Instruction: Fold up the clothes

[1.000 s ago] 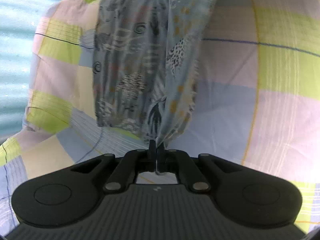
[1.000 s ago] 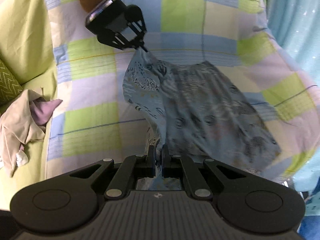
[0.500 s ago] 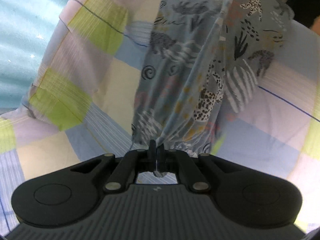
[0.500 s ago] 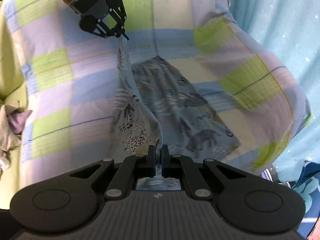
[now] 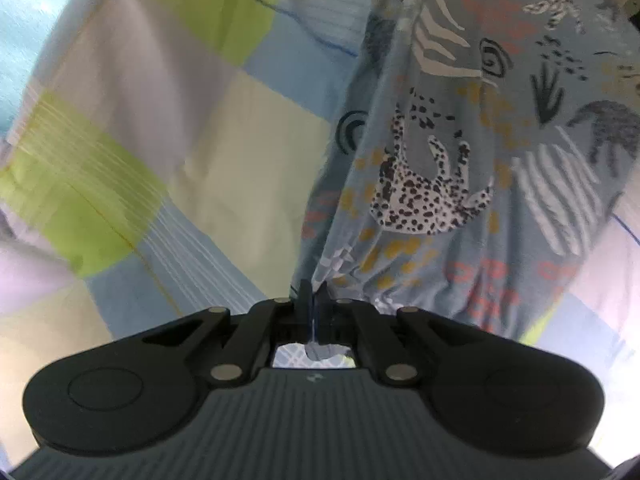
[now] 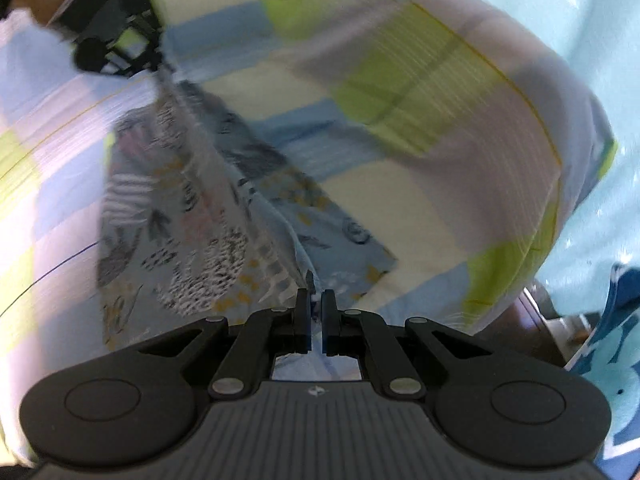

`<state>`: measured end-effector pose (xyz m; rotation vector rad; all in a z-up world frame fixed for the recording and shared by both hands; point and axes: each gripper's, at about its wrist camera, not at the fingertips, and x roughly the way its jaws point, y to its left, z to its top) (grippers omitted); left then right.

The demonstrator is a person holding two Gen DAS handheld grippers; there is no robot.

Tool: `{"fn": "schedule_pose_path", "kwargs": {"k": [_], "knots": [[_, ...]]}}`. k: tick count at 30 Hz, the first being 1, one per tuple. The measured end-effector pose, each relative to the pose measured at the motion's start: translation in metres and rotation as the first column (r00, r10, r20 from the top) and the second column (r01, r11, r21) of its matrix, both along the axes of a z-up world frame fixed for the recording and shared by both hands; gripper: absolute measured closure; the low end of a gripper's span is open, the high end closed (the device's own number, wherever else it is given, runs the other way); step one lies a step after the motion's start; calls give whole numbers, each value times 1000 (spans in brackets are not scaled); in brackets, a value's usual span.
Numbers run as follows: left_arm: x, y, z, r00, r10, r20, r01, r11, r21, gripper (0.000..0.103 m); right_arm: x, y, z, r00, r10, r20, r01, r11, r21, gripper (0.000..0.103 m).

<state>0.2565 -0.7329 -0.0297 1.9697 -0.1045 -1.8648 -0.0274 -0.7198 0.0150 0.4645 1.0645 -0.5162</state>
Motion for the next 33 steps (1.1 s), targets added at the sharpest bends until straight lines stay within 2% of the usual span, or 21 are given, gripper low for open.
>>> {"fn": "schedule_pose_path", "kwargs": {"k": [8,13,19,24,27,32,33], "knots": [[4,-28,-28,995,100,9,-100,995,10,103,-1,-43,-30,997,-73,10,72,995,71,100],[2,-37,-38,987,162,20,-162,987,7,97,1,-60,-49,996,-93,-13,94,985,147,100],[5,-43,-36,960,278,13,-277,960,-45,79,-1,-69,-67,992,-118,-34,122,975,185,95],[10,-40,-22,942,335,-19,-336,938,-82,77,-6,-72,-73,990,-126,-67,136,975,174,89],[16,-35,-10,909,410,-69,-415,904,-98,73,-11,-75,-75,987,-140,-78,151,974,170,87],[38,-24,14,820,551,-159,-571,809,-142,73,-18,-68,-71,987,-132,-86,144,979,145,80],[41,-20,17,808,566,-167,-588,794,-154,73,-20,-65,-68,987,-133,-85,144,980,137,77]]}}
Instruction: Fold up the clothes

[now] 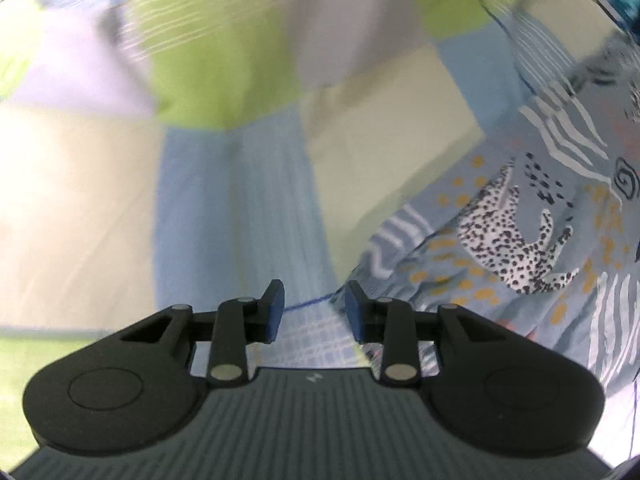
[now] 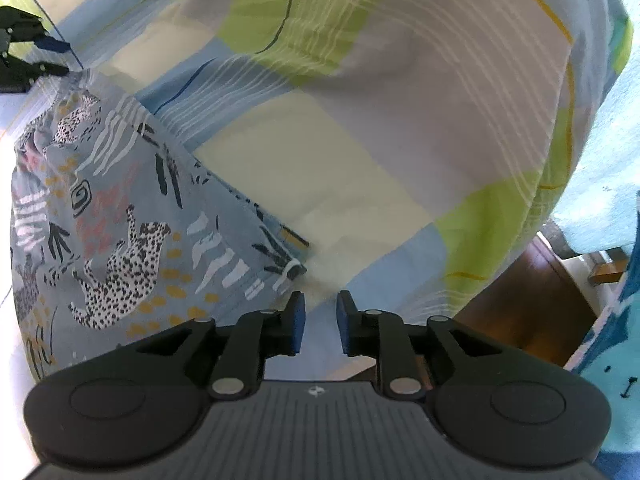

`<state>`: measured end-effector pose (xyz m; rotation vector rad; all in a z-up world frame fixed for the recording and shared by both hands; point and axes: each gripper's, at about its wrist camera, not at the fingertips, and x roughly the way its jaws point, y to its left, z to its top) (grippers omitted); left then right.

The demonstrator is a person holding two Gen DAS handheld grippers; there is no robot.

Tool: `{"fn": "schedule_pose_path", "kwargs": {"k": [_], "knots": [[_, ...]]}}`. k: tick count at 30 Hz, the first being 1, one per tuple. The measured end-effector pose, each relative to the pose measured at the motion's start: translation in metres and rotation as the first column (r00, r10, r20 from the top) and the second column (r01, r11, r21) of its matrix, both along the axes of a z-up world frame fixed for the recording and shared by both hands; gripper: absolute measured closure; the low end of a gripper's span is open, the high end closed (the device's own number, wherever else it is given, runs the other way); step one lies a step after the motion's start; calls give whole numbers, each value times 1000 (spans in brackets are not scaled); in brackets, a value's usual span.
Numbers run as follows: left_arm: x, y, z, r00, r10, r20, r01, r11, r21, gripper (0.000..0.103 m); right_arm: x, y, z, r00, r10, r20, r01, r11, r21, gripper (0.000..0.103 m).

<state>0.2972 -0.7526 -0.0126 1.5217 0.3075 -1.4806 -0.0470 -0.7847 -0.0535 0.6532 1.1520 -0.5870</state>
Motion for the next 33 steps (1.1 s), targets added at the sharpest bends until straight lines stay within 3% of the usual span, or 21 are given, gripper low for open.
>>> {"fn": "schedule_pose_path", "kwargs": {"k": [6,13,17,22,26,30,33], "knots": [[5,50,18,998,62,-31,-65,995,-78,73,-9,32,22,1000,-3,16,3,999,-49,73],[-30,138,27,990,83,-112,-97,987,-130,68,-9,77,52,997,28,66,-17,987,-162,70],[-44,183,17,984,108,-143,-129,980,-151,68,-2,101,63,992,74,103,-50,975,-216,68],[-56,220,2,956,191,-223,-236,952,-197,67,15,124,58,971,190,142,-150,955,-254,68],[-65,234,-10,899,267,-346,-359,903,-236,67,23,129,41,928,259,267,-183,943,-278,66],[-83,233,-23,877,286,-386,-421,844,-331,67,31,131,19,851,361,381,-254,919,-303,66],[-98,230,-34,882,293,-370,-435,809,-394,67,32,133,2,782,455,427,-324,881,-345,63]]}}
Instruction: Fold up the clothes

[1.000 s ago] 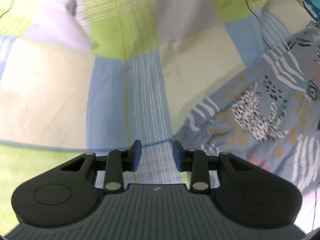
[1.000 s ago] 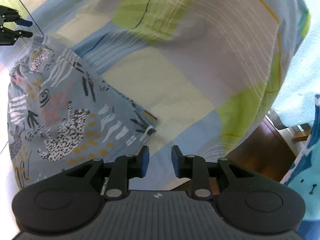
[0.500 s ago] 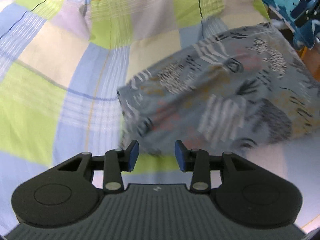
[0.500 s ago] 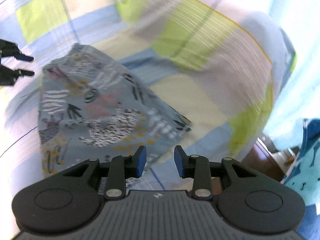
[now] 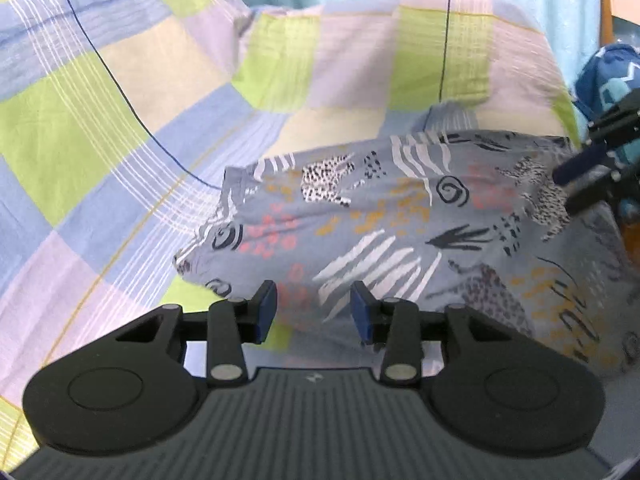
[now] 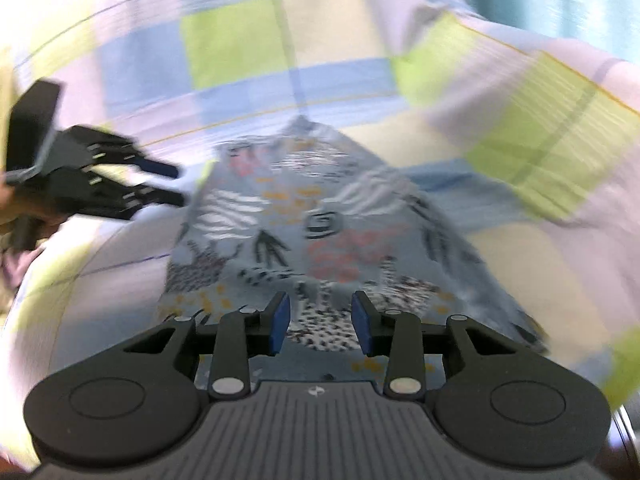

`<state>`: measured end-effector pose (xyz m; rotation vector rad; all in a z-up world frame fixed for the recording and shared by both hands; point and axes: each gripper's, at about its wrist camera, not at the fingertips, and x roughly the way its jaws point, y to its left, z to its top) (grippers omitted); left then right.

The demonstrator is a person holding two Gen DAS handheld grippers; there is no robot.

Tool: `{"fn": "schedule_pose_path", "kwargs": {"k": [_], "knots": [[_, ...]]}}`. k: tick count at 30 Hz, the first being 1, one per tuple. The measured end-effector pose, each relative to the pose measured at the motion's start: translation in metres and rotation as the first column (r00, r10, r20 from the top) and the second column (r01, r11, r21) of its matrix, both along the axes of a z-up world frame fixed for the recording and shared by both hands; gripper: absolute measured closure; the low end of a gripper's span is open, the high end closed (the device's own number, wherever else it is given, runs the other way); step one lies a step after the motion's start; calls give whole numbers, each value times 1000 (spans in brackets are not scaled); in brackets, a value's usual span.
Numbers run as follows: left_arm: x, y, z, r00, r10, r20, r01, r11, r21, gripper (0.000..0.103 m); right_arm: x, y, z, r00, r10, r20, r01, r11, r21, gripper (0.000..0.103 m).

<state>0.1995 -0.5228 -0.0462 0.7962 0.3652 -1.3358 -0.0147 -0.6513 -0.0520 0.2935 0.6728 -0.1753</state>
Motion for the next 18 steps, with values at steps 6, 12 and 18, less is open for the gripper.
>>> {"fn": "schedule_pose_path", "kwargs": {"k": [6,12,18], "knots": [[-17,6,-26,989,43,143,-42,999,-10,66,-9,3,-25,996,78,49,-73,992,-100,61],[-48,36,-16,981,72,179,-62,996,-62,66,-44,16,-15,992,104,77,-90,982,-163,60],[-102,85,-1,987,77,139,-69,996,-61,59,-78,69,-1,975,221,18,-210,947,-243,58]]}}
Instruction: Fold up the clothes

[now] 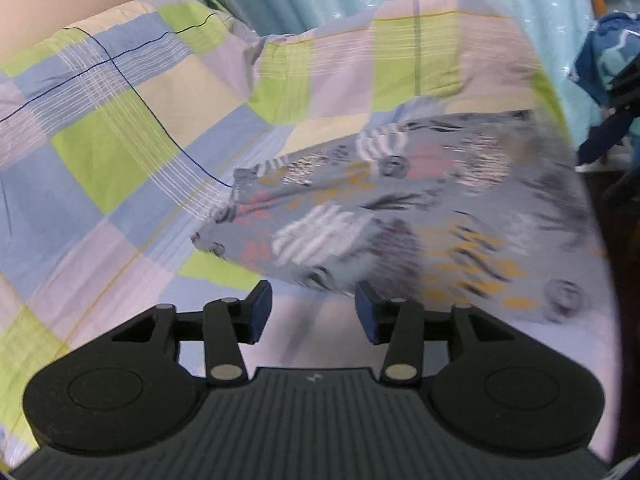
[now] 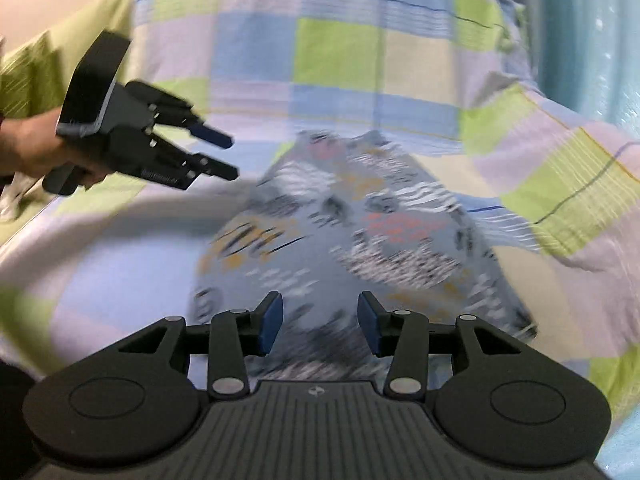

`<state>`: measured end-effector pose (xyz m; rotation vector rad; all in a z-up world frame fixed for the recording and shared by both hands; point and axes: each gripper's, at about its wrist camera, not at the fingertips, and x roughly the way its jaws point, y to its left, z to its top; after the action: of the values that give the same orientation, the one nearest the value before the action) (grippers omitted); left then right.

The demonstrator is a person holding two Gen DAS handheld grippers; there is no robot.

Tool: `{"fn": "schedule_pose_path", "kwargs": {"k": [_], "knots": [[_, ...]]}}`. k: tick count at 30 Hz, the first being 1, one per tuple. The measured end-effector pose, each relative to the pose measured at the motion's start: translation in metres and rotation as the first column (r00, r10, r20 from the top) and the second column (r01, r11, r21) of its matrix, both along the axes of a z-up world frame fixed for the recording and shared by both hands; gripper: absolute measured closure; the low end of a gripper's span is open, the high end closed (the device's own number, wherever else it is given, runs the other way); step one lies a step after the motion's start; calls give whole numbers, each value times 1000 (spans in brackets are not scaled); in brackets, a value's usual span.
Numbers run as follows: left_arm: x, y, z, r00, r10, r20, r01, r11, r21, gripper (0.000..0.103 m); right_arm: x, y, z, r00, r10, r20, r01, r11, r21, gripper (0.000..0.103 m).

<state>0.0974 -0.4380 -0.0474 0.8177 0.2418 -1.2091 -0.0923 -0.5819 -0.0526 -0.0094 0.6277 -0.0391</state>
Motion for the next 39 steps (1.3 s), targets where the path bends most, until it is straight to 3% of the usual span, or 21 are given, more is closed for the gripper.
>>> {"fn": "schedule_pose_path", "kwargs": {"k": [6,11,13,17,18,19,23,27,30,33,35,37,39], "knots": [[-34,31,0,999,13,-39,-13,1000,-2,59,3,62,-5,982,164,-92,-179,965,-193,63],[-44,45,-2,997,7,-76,-9,999,-33,59,23,88,-24,961,206,-186,-254,925,-283,66],[-46,48,-3,997,4,-83,-7,999,-37,59,29,99,-32,953,209,-219,-278,891,-358,66],[-45,49,-9,997,7,-82,-10,999,-34,59,30,115,-47,940,234,-248,-333,785,-523,70],[-45,49,-11,997,10,-80,-13,999,-33,59,31,115,-48,940,241,-242,-336,780,-528,84],[-46,50,-13,997,14,-79,-16,999,-31,59,30,113,-45,944,243,-224,-327,785,-526,102],[-56,51,-19,996,-26,-81,24,999,-26,59,23,95,-16,972,214,-97,-234,846,-480,103],[-85,44,-29,980,-199,-9,199,980,0,59,16,56,23,994,102,40,-78,915,-395,103],[-100,33,-33,951,-309,7,308,951,19,59,15,40,41,993,62,100,-22,934,-356,103],[-110,17,-41,925,-367,100,362,930,66,59,13,36,47,991,44,124,1,940,-342,103],[-113,8,-48,902,-393,178,381,919,98,60,14,33,43,992,34,124,8,945,-328,103],[-116,3,-53,853,-473,222,453,881,137,60,18,31,37,993,20,120,18,952,-307,103],[-119,1,-54,790,-564,241,540,826,163,58,17,29,33,992,5,126,31,959,-281,103]]}}
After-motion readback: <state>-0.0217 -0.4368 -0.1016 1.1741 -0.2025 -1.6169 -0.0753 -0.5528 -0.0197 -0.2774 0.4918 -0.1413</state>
